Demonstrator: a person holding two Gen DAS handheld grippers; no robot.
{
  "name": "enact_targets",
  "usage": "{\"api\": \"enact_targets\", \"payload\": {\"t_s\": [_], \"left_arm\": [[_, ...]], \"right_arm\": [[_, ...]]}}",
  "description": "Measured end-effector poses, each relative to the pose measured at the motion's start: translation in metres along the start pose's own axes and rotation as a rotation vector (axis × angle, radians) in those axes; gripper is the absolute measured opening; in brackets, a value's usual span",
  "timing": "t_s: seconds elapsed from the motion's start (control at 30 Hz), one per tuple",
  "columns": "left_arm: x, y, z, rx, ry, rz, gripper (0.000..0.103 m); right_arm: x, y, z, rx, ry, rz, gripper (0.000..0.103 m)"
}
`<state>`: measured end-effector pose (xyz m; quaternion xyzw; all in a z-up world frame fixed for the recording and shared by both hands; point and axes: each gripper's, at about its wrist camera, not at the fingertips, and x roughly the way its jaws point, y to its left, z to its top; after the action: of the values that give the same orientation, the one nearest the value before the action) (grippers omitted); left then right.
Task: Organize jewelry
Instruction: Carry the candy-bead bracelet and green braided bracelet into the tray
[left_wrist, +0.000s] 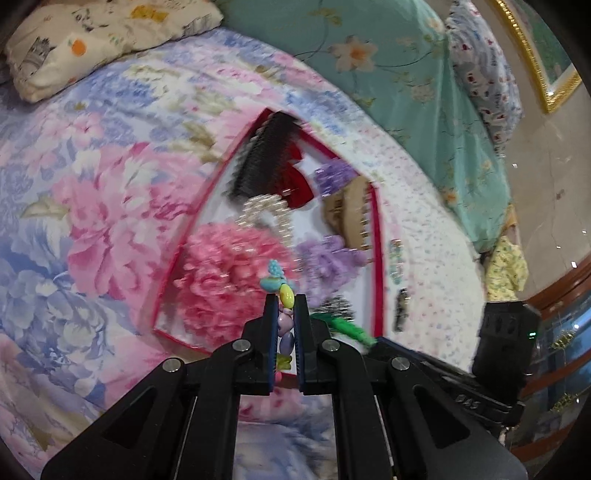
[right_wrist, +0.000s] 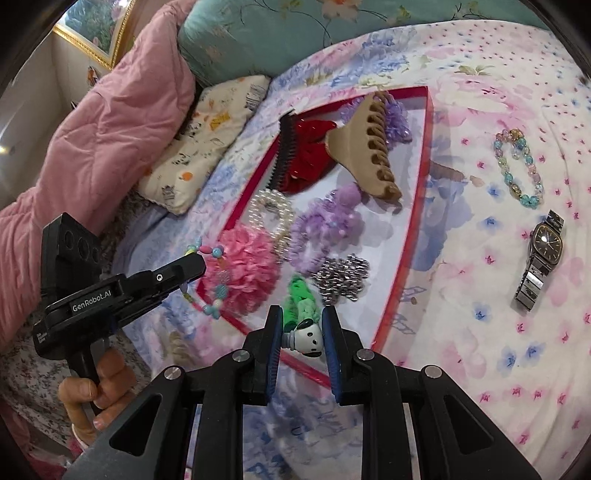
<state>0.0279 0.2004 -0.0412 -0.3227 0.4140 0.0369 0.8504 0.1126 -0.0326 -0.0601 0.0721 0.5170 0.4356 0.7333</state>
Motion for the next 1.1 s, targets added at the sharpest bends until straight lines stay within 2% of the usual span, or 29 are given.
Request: {"api": "enact_targets", "payload": {"t_s": [0.23,0.6,0.93,1.03,1.1], "left_arm": [[0.011,0.016,-0.003,-0.034,0.018,0.031,0.006],[0.023,0.010,0.017,0.003,0.008,0.054,0.006],[0.029,0.014,0.018,-0.001,0.036,0.057,0.007],[0.027,0.013,0.017,0.003,0.035,0.067,0.013],[0.025,0.013,0.016,0.006,0.035,0.069,0.022]], "right_arm": [[0.009,-0.006,0.002,-0.018,0.013,-0.047,0.022],[0.022,0.004,0.008,-0.086,0.015,-0.122,0.022],[0.028,0.007,0.009,-0.114,0.055,-0.122,0.023],[0.029,0.007,0.010,-0.112,0.057,-0.124,0.023],[0.030,0.008,0.011,-0.111,0.057,-0.127,0.023]]}}
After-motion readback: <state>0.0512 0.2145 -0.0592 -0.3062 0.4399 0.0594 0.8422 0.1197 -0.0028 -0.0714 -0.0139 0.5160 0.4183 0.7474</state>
